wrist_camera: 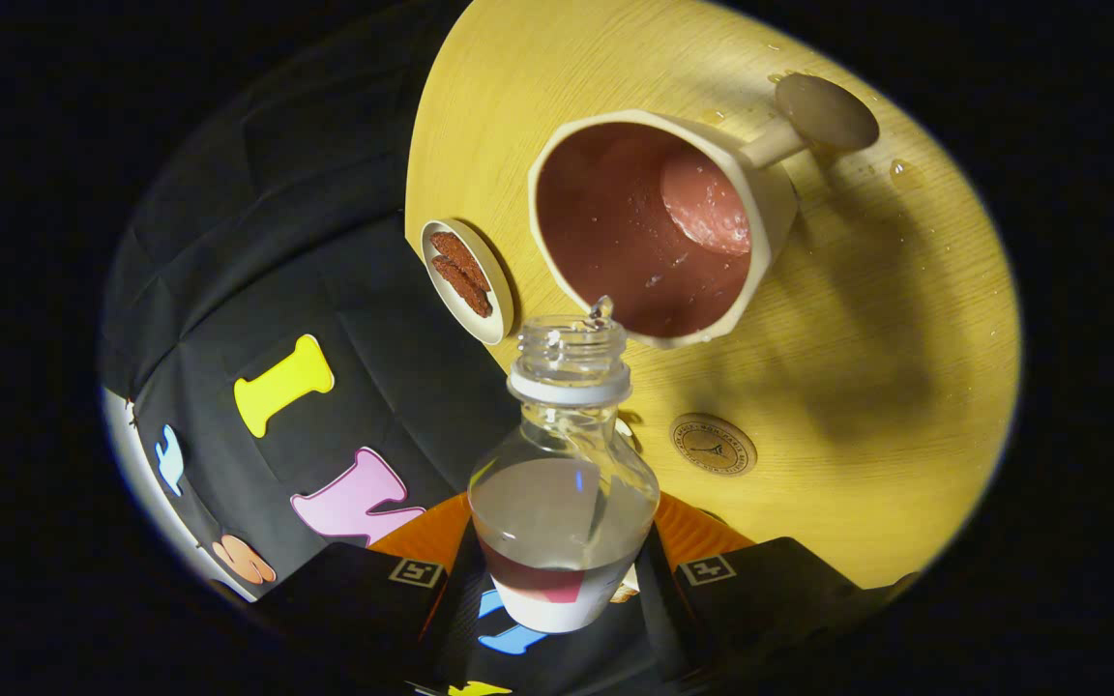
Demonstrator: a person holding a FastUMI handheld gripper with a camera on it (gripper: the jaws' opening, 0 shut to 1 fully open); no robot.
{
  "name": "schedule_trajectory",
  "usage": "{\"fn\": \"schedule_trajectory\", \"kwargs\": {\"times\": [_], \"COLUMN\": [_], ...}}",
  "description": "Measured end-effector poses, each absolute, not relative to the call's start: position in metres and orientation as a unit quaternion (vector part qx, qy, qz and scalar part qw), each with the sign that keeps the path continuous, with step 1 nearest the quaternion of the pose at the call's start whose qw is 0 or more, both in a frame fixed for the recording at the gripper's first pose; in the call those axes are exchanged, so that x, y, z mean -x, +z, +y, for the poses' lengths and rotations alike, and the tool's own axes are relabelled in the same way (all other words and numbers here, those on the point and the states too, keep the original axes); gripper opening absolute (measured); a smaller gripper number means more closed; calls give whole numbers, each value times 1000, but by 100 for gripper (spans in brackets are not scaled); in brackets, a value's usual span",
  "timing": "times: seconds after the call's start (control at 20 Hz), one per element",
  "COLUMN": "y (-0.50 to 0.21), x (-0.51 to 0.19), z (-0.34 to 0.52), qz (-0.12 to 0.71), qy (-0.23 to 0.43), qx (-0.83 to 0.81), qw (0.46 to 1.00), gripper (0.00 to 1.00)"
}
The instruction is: Take the bottle from table, then pour the juice into the cup, finally place the bottle on the coaster
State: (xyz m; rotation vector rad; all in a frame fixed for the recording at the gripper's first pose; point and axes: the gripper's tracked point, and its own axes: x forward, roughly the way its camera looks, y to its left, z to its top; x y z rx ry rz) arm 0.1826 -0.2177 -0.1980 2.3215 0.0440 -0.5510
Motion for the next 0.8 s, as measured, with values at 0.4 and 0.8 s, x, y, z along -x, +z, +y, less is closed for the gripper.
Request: {"fn": "schedule_trajectory", "kwargs": {"times": [0.4, 0.8], "y": [-190, -177], "x": [-178, -177], "z": [-230, -235], "qz": [-10, -18], "qy": [-206, -190], "qx": [-932, -952], "qw": [298, 238], "gripper": [73, 73]}}
